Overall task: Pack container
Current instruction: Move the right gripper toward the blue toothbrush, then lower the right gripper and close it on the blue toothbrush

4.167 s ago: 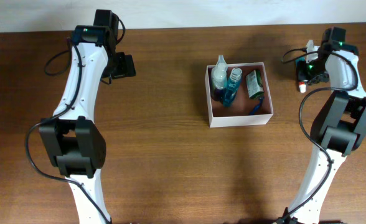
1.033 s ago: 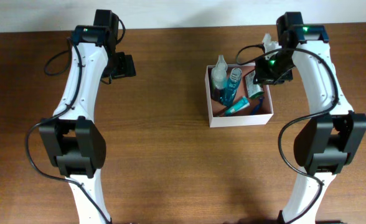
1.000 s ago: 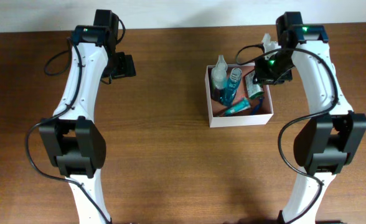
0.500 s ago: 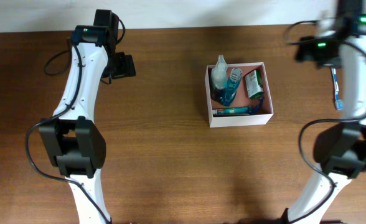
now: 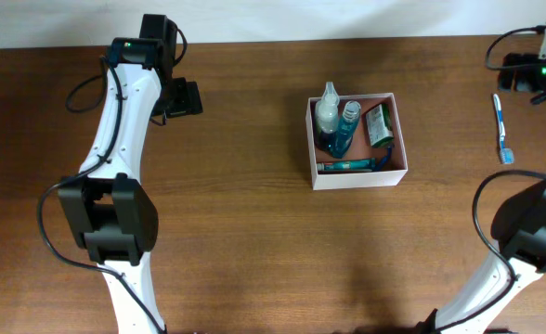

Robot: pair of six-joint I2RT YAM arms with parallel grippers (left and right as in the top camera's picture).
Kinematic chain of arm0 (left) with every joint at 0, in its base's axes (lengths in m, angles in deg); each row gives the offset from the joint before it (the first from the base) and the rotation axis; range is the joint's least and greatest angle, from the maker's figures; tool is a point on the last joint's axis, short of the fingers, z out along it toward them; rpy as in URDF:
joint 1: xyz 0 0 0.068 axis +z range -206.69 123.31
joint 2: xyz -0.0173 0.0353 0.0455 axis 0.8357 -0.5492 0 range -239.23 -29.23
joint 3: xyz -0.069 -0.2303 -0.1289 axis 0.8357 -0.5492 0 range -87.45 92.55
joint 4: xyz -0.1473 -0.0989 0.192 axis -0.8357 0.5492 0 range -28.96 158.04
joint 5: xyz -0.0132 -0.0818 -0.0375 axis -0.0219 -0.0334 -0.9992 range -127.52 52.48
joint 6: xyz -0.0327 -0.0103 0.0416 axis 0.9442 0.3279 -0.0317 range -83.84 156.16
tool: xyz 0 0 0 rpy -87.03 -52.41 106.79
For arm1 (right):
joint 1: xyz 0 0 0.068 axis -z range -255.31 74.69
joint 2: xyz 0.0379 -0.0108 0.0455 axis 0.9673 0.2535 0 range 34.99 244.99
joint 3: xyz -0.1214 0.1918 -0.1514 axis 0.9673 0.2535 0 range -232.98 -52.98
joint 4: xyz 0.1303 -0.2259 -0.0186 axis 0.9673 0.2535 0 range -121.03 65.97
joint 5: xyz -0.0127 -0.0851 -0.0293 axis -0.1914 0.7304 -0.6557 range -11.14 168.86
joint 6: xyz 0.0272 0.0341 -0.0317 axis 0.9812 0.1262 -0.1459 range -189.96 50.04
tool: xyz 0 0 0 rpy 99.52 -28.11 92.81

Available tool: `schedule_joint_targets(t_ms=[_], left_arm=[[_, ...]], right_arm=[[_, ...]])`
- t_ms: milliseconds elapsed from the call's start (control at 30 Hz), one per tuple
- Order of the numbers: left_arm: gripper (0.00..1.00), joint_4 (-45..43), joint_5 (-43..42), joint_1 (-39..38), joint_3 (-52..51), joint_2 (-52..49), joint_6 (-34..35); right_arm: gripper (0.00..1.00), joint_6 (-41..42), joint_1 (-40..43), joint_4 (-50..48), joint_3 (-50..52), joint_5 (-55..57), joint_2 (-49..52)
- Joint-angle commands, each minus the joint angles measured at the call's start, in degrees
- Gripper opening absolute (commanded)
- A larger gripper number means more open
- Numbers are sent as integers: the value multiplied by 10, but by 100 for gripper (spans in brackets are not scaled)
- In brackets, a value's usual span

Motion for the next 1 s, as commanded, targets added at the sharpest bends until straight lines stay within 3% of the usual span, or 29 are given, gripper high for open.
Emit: schedule_joint_targets(t_ms=[0, 300, 733, 967], left_arm=[[99, -1, 0, 2, -2, 6, 5], [99, -1, 0, 2, -2, 6, 5], [99, -1, 0, 2, -2, 6, 6], [100, -1, 0, 2, -2, 6, 5]], right_arm=[[99, -38, 7, -5, 10, -1, 55], [99, -92, 12, -33, 10, 35, 135], [100, -93, 47, -33, 10, -4, 195], [95, -93, 46, -51, 10, -4, 206]])
